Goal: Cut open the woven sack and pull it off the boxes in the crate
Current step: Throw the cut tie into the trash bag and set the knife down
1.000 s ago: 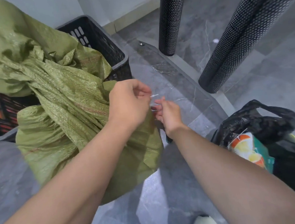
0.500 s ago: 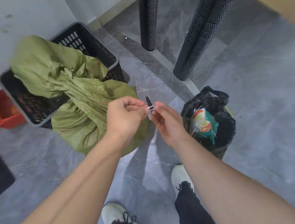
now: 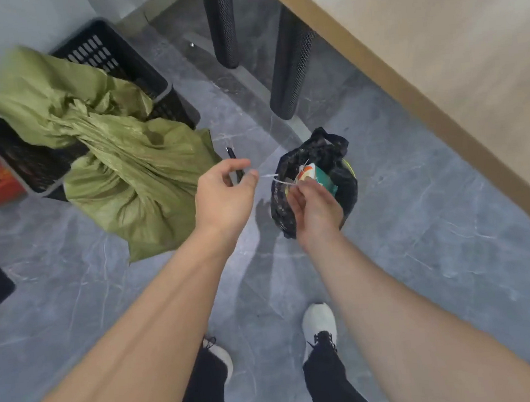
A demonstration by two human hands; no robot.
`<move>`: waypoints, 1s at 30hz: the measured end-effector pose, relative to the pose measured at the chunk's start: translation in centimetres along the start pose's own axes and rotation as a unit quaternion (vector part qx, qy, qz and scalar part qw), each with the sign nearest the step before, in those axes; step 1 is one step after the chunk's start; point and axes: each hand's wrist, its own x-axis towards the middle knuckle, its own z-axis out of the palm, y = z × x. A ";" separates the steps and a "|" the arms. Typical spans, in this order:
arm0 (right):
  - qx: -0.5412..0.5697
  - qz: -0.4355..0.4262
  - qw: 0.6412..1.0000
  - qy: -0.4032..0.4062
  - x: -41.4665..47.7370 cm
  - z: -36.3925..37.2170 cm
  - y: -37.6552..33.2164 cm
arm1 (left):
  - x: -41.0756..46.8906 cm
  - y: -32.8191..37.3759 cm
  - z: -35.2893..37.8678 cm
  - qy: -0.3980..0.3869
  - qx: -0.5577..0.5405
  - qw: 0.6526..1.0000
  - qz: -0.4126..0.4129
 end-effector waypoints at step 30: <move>-0.109 -0.049 0.989 0.084 10.8 -6.6 0.3 | 0.1 -6.8 7.7 -0.048 -0.148 0.962 -0.224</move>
